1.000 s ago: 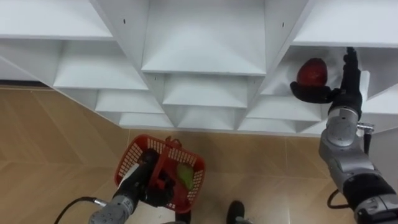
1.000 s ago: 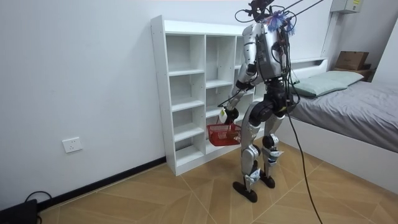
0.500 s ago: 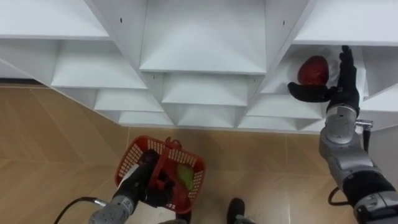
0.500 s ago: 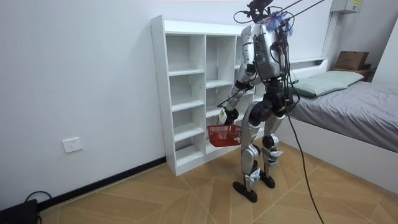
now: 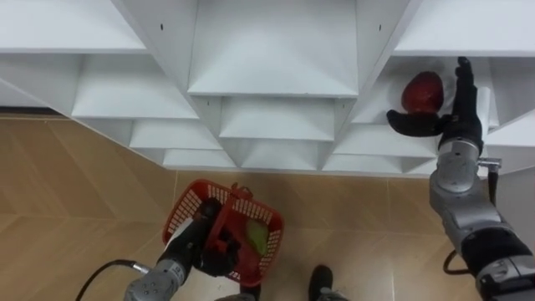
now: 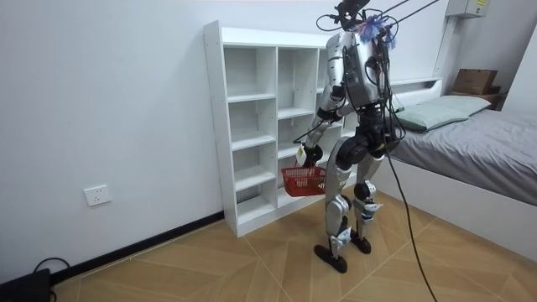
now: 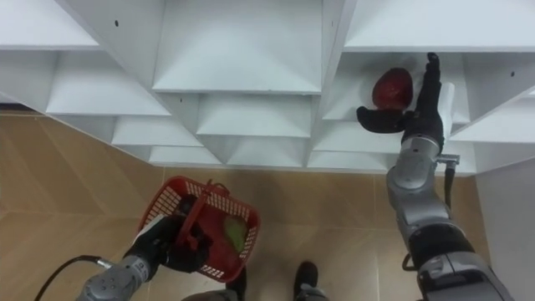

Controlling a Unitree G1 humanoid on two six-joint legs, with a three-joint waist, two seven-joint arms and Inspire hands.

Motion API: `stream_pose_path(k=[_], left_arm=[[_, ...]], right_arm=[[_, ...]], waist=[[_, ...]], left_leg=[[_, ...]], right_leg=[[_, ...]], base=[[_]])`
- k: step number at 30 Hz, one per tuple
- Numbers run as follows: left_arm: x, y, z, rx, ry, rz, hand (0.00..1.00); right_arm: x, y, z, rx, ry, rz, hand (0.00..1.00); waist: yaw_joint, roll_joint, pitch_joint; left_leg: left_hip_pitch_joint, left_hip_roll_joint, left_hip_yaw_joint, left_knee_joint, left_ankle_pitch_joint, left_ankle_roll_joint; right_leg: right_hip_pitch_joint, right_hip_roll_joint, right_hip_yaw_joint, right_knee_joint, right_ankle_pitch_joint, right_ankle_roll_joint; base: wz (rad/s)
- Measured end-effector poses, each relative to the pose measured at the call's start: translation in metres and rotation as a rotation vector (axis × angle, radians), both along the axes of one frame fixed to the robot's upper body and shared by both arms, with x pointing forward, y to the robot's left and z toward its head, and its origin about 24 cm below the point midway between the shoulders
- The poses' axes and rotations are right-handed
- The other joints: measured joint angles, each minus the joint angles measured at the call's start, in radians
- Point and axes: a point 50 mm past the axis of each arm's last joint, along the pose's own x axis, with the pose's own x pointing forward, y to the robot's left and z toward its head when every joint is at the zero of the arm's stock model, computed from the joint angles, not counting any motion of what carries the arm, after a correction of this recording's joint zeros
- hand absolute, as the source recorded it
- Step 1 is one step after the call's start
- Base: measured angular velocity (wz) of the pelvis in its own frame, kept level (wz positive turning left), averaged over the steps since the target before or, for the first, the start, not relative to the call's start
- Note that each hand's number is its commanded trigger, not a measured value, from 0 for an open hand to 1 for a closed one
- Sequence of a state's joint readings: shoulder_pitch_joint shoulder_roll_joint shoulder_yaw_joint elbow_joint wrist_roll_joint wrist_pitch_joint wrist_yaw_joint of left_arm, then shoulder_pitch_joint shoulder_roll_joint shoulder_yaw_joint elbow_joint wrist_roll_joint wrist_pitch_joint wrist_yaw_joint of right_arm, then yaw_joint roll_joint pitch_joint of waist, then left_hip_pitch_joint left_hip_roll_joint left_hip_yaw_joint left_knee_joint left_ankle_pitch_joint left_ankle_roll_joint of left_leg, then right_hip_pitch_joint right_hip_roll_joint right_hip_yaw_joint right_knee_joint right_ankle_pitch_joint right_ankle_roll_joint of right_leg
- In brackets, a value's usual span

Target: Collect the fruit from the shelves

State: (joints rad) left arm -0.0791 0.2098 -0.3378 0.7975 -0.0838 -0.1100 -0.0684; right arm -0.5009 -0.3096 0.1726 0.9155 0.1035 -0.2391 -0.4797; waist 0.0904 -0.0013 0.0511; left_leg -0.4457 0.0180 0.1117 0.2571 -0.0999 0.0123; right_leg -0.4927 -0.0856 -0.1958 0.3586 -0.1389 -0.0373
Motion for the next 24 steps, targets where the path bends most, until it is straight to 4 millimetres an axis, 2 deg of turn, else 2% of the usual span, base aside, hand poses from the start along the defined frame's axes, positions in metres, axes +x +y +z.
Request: stream_pose_path(k=[3, 4, 5, 6, 7, 8, 15, 24], left_arm=[[0.0022, -0.0005, 0.0012, 0.0, -0.006, -0.002, 1.0], [0.0033, -0.0008, 0.0018, -0.001, -0.009, -0.003, 1.0], [0.0038, -0.0009, 0.002, -0.001, -0.01, -0.003, 1.0], [0.0044, -0.0012, 0.0024, -0.001, -0.012, -0.004, 1.0], [0.0045, -0.0012, 0.0024, -0.001, -0.012, -0.004, 1.0], [0.0044, -0.0012, 0.0024, -0.001, -0.012, -0.004, 1.0], [0.004, -0.0031, 0.0018, -0.006, -0.01, -0.004, 1.0], [0.0018, -0.0094, -0.0016, -0.019, 0.007, -0.008, 1.0]], right_arm=[[0.0012, -0.0002, 0.0006, -0.001, 0.002, -0.002, 0.0], [0.0018, -0.0002, 0.0011, -0.001, 0.002, -0.003, 0.11], [0.002, -0.0002, 0.0013, -0.001, 0.001, -0.002, 0.52], [0.0021, -0.0001, 0.0014, -0.001, 0.001, -0.002, 0.64], [0.0021, -0.0002, 0.0014, -0.002, 0.001, -0.002, 0.89], [0.002, -0.0002, 0.0013, -0.002, 0.002, -0.003, 1.0], [0.0016, -0.0082, 0.0046, -0.027, -0.007, -0.034, 1.0], [0.003, -0.0045, 0.0039, -0.041, 0.005, 0.002, 1.0]], waist=[[0.0, 0.0, 0.0], [0.001, 0.0, -0.0002], [0.001, 0.0, -0.0002], [0.001, 0.001, -0.0007], [0.001, 0.002, -0.001], [0.001, 0.002, -0.0011], [-0.001, 0.002, -0.0011], [-0.002, 0.0, 0.0]], left_leg=[[0.0, 0.0, 0.0, 0.0, 0.0, 0.0], [0.0, 0.0, 0.0, 0.0, 0.0, 0.0], [0.0, 0.0, 0.0, 0.0, 0.0, 0.0], [0.0, 0.0, 0.0, 0.0, 0.0, 0.0], [0.0, 0.0, 0.0, 0.0, 0.0, 0.0], [0.001, 0.0, 0.0, 0.0, 0.0, 0.0], [0.004, 0.0, 0.001, 0.001, 0.0, 0.0], [0.004, 0.0, 0.001, 0.002, 0.0, 0.0]], right_leg=[[0.0, 0.0, 0.0, 0.0, 0.0, 0.0], [0.0, 0.0, 0.0, 0.001, 0.0, 0.0], [0.0, 0.0, 0.0, 0.001, 0.0, 0.0], [0.0, 0.0, 0.0, 0.001, 0.0, 0.0], [0.0, 0.0, 0.0, 0.001, 0.0, 0.0], [0.0, 0.0, 0.0, 0.001, 0.0, 0.0], [0.002, 0.0, 0.0, 0.005, 0.0, 0.0], [0.003, -0.001, 0.0, 0.005, 0.0, 0.0]], base=[[0.0], [0.0], [0.0], [0.0], [0.0], [0.0], [0.0], [0.0]])
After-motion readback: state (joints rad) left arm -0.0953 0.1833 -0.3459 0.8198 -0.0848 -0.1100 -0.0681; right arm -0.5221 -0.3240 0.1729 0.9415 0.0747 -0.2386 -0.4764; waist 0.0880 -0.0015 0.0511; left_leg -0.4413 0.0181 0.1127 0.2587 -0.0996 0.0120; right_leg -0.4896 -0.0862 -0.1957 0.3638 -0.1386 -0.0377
